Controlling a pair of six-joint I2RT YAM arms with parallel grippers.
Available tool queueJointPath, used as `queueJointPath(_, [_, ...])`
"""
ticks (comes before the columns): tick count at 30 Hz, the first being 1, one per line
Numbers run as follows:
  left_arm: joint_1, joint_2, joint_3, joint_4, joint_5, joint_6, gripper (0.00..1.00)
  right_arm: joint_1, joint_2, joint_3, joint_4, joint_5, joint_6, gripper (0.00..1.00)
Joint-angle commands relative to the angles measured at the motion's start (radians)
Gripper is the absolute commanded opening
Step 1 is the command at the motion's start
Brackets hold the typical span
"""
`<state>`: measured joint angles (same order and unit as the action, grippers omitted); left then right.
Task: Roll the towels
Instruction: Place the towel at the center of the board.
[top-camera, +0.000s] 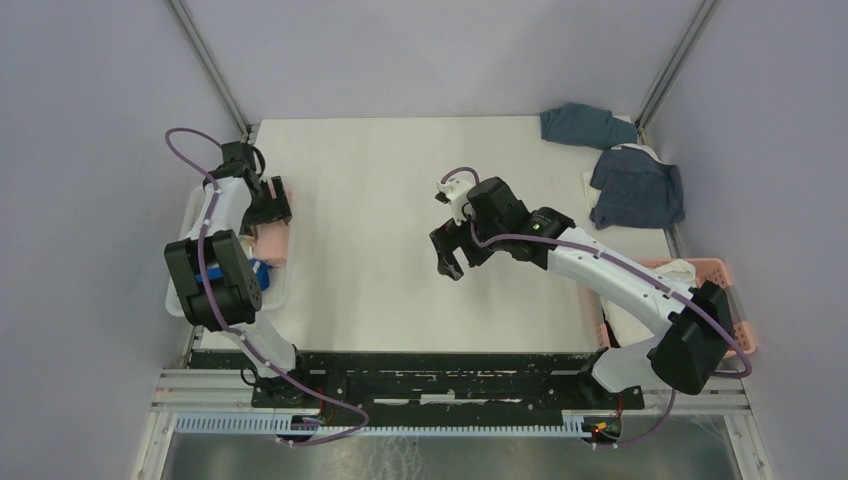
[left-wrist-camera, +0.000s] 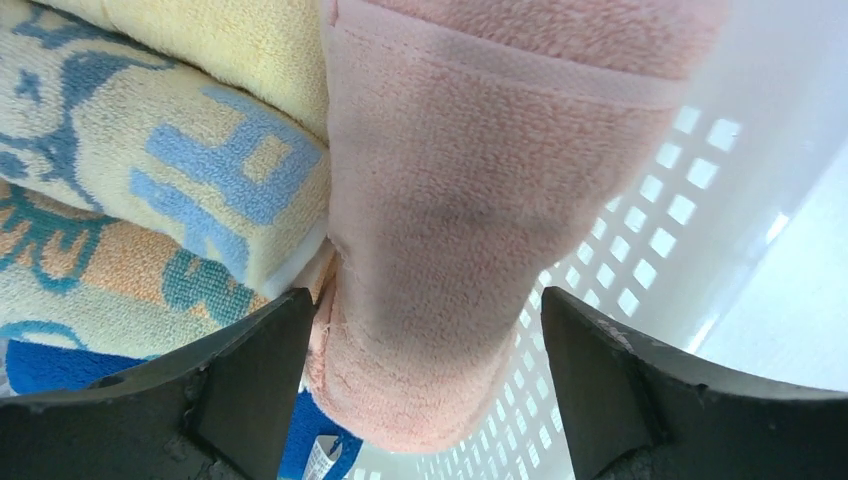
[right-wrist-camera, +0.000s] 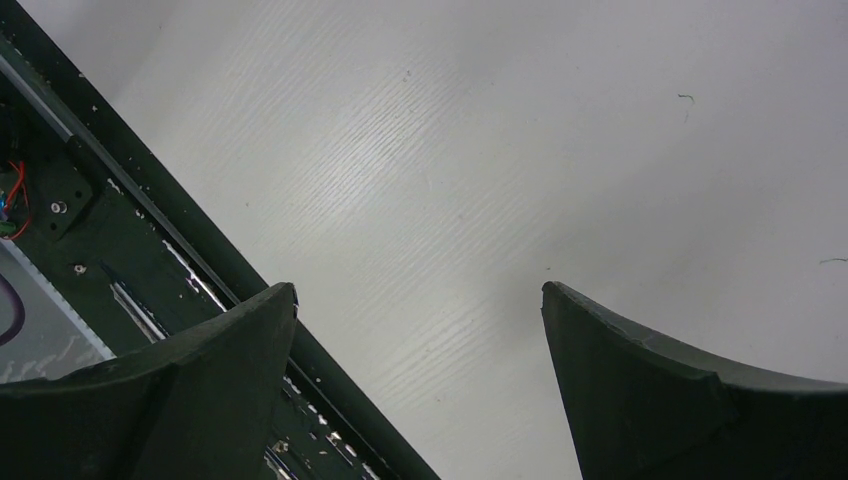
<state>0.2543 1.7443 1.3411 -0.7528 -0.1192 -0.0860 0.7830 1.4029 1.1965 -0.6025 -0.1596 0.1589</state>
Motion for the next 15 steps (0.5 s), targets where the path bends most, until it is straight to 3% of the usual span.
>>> queueJointPath(1, [-0.003, -0.082, 0.042, 0.044, 0.030, -0.057, 0.91, -0.004, -0.001, 0.053, 0.010, 0.024, -0.009, 1.00])
queueJointPath(15, [0.003, 0.057, 0.119, 0.124, 0.042, -0.071, 0.90, -0.004, 0.003, 0.053, 0.004, 0.044, -0.017, 1.00])
